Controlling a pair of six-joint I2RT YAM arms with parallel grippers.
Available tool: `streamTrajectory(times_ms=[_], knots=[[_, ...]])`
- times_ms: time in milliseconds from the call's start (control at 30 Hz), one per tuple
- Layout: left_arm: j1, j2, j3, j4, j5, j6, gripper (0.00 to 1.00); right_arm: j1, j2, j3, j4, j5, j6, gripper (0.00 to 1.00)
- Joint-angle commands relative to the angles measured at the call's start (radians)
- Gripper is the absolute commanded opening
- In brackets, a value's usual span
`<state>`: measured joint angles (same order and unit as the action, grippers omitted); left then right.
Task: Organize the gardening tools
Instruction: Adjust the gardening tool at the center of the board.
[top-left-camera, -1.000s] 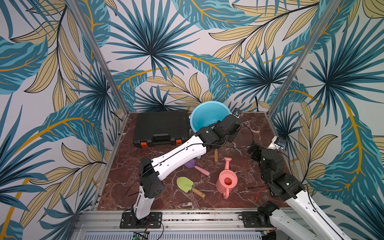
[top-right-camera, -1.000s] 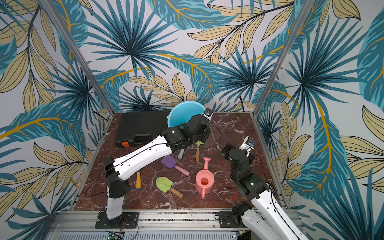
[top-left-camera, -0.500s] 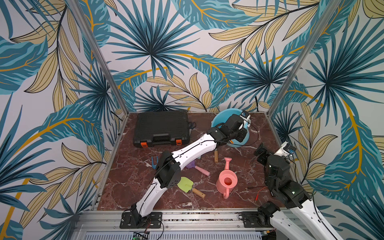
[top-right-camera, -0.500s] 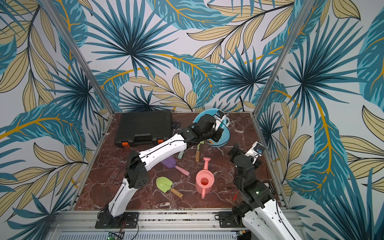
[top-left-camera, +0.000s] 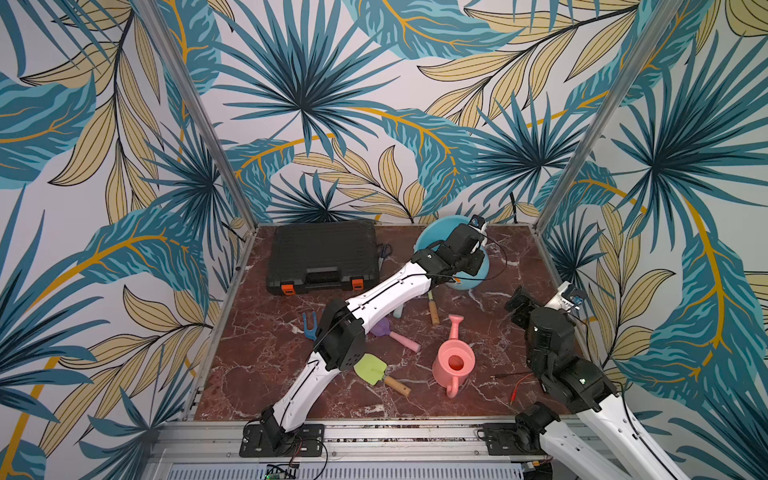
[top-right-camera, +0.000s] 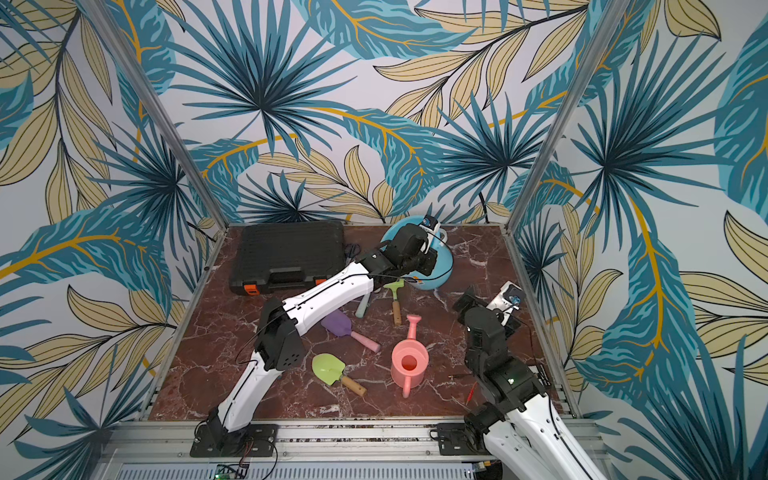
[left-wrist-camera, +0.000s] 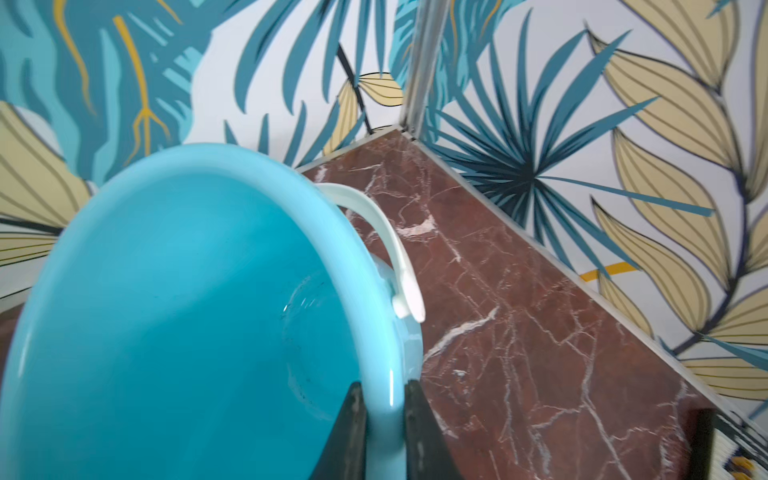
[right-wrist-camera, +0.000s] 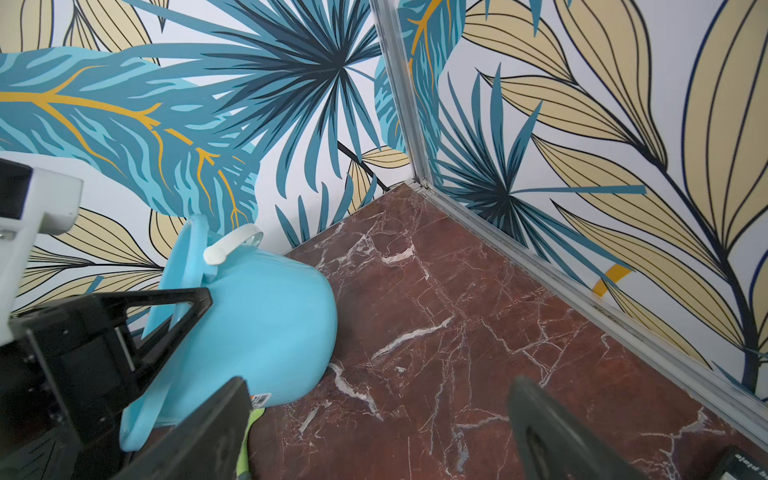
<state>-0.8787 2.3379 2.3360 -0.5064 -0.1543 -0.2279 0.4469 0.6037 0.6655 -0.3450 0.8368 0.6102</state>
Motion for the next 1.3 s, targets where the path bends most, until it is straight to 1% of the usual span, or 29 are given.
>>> streamTrajectory(times_ms=[0,200,367,467,567,733,833,1000,1200,1267], knots=[[0.010,-0.007,0.015,-0.178,-0.166,0.028,0.03,0.001,0.003,-0.012,0.015,-0.007,-0.004,0.99],[0.014,-0.017,0.017,-0.338,-0.277,0.019,0.04,0.000,0.004,-0.013,0.017,-0.010,-0.005,0.99],[0.040,-0.031,0.004,-0.443,-0.314,-0.008,0.04,0.000,0.003,-0.012,0.015,-0.013,-0.004,0.99],[0.042,-0.071,-0.054,-0.430,-0.326,-0.005,0.04,0.000,0.002,-0.013,0.016,-0.015,-0.002,0.99],[0.041,-0.123,-0.104,-0.391,-0.311,-0.004,0.04,0.000,0.004,-0.012,0.015,-0.014,-0.003,0.99],[0.034,-0.170,-0.111,-0.380,-0.327,0.009,0.03,0.001,0.008,-0.012,0.018,-0.015,-0.003,0.99],[0.029,-0.184,-0.113,-0.380,-0.363,0.038,0.03,0.001,0.010,-0.012,0.018,-0.019,-0.003,0.99],[0.030,-0.177,-0.116,-0.423,-0.457,0.093,0.03,0.001,0.011,-0.010,0.020,-0.025,-0.005,1.00],[0.029,-0.168,-0.120,-0.470,-0.518,0.132,0.04,0.000,0.020,-0.011,0.021,-0.028,-0.006,1.00],[0.030,-0.167,-0.115,-0.472,-0.521,0.149,0.06,0.000,0.021,-0.010,0.022,-0.029,-0.004,1.00]])
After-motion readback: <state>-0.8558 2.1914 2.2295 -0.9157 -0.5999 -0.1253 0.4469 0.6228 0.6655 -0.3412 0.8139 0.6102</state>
